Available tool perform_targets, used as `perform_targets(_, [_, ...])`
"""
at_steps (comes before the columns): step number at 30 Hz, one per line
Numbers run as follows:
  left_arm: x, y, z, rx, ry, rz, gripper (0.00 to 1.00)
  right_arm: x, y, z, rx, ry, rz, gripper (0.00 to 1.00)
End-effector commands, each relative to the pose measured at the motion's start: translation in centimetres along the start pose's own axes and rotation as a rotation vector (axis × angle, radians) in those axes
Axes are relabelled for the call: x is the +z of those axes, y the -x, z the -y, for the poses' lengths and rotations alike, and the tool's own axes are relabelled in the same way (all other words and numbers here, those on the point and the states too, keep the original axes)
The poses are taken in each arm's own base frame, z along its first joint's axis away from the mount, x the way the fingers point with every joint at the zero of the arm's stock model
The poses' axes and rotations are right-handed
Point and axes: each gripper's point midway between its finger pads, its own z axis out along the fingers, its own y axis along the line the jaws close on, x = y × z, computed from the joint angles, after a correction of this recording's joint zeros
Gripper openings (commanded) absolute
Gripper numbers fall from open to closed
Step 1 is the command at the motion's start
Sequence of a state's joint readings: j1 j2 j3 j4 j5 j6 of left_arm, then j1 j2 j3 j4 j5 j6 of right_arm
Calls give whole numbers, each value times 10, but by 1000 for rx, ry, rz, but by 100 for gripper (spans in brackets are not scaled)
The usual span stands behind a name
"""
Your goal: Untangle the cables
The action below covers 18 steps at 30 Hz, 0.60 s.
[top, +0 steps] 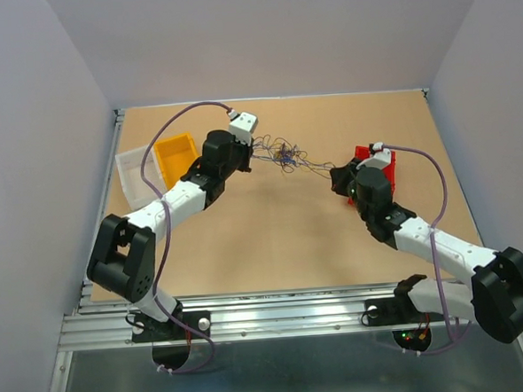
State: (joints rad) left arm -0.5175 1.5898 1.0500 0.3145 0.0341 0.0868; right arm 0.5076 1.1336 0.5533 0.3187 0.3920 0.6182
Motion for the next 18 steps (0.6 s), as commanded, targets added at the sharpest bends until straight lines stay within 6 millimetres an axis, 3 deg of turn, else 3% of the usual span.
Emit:
perform_targets(1, [-31,41,-69,-23,221,137,0,-4,13,58,-37,-244,89,1])
perform_targets(3, [-30,41,-44,8,76,147,0,-1,8,48,-41,-196,53,4])
perform_targets(4, [-30,39,-28,38,-14,147,0,2,3,44,-68,-174,27,20])
perform_targets(5, [-33,37,-1,72,-160,150,0,6,4,34,-70,-125,29,30])
perform_targets(6, [-34,37,11,91,-217,152,0,7,-4,18,-83,-35,-13,38])
perform_targets(7, [-38,33,38,123,-307,144,0,9,-11,12,-117,15,-33,54])
perform_targets(8, [-40,27,48,174,-333,129,0,7,-14,-6,-114,126,-40,59])
perform_targets(10, [-46,22,75,228,-389,128,0,4,-19,-21,-134,224,-50,69])
perform_targets(13, [-52,21,88,267,-414,137,0,-6,-25,-51,-157,415,-73,74])
perform_targets(18, [-57,16,102,284,-479,128,0,-7,-38,-69,-188,524,-117,75])
